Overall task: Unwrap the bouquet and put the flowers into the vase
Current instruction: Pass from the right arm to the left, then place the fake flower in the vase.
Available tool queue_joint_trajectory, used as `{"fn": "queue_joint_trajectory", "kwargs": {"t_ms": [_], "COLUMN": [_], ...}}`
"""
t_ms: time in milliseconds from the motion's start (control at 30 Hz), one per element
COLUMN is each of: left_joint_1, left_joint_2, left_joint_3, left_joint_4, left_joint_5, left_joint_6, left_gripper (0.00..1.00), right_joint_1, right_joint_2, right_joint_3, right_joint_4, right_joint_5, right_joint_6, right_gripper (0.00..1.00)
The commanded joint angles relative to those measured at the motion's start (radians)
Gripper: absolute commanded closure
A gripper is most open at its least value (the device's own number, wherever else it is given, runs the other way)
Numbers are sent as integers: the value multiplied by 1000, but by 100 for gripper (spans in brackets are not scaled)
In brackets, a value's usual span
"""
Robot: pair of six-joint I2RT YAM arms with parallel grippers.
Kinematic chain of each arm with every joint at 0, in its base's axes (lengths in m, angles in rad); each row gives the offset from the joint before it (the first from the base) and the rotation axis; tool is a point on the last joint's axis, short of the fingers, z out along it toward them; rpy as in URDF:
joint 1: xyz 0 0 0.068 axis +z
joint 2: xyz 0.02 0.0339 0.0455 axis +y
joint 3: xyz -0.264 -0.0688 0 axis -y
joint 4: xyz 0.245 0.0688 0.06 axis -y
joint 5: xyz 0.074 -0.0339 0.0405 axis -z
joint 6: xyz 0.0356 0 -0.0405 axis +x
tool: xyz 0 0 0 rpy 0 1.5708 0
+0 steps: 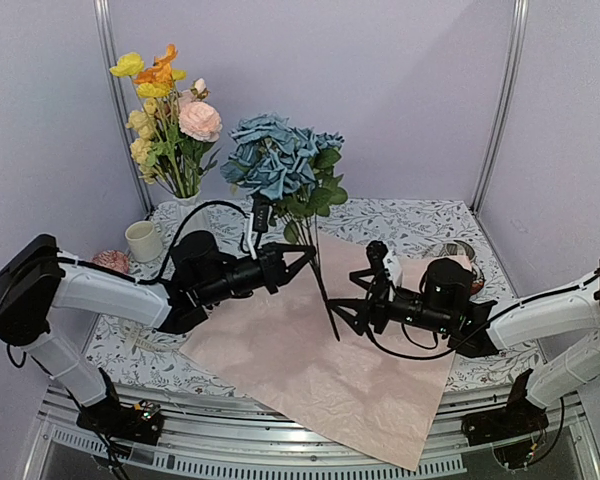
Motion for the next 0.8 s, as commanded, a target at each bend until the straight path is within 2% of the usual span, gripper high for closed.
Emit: {"fn": "queue_joint_trajectory", "kwargs": {"t_ms": [0,133,300,533,667,767], "left_joint_1": [36,70,85,211,312,384], "left_joint_2": [-132,-266,-494,-728,-825,-877], "left_joint_3": [-50,-80,-117,-43,-4,-2], "left_joint_4": [-65,-207,-371,-660,-725,-696], "left_joint_5": [-31,-68,-216,-318,-370,-383], "left_joint_6": [60,122,261,376,439,467], "left_gripper": [100,100,100,100,100,100], "right_joint_1": [4,3,4,4,3,4], "right_joint_2": [-60,-101,-124,-114,-106,-104], "right_joint_3": [-44,-80,-101,-98,-95,-90], "right_joint_4": [57,83,88,88,83,76], "right_joint_5": [111,213,328,389,434,457], "right_joint_6": [2,8,13,29,44,49], "right_gripper": [6,4,2,1,1,1]}}
